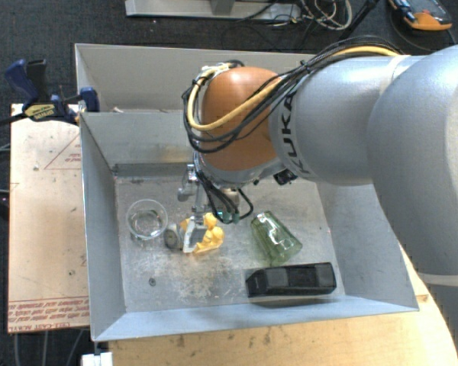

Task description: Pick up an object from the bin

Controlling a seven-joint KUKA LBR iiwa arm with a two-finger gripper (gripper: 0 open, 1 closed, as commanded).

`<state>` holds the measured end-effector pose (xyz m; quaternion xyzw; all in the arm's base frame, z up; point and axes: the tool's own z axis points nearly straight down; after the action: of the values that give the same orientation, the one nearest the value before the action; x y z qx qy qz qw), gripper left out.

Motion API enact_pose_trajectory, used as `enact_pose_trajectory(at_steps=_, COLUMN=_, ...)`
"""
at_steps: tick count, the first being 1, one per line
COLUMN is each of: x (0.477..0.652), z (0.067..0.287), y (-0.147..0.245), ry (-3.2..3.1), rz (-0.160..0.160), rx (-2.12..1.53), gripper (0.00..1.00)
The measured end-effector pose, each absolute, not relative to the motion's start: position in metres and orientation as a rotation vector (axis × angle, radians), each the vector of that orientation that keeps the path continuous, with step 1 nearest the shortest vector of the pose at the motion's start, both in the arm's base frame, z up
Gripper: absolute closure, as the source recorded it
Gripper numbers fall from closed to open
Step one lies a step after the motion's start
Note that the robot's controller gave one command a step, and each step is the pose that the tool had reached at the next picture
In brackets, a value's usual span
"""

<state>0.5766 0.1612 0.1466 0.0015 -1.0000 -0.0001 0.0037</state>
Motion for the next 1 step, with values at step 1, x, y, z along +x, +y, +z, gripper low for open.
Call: enact_pose_trajectory(at_steps=1, x=0.5786, z=0.1512, y=0.1606, ry=-3.142, rz=-0.002, rx=0.0, gripper=0.0)
